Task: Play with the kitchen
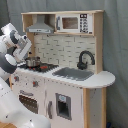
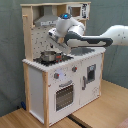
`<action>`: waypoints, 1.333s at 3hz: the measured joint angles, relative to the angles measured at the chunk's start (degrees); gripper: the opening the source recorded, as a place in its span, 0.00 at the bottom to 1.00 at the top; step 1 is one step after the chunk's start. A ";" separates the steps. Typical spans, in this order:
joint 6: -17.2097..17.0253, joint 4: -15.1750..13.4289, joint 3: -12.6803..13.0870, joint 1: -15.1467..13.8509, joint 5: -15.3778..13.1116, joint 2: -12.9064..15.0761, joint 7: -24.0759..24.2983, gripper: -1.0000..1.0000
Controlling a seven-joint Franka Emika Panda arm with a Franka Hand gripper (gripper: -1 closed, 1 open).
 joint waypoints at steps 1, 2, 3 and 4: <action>-1.52 1.42 2.81 -2.47 2.18 0.00 -3.64 1.00; -4.98 3.56 5.27 -4.93 3.69 -0.01 -6.17 1.00; -7.64 5.19 8.25 -8.43 4.29 -0.01 -7.96 1.00; -10.57 7.08 11.88 -11.51 4.36 -0.02 -8.18 1.00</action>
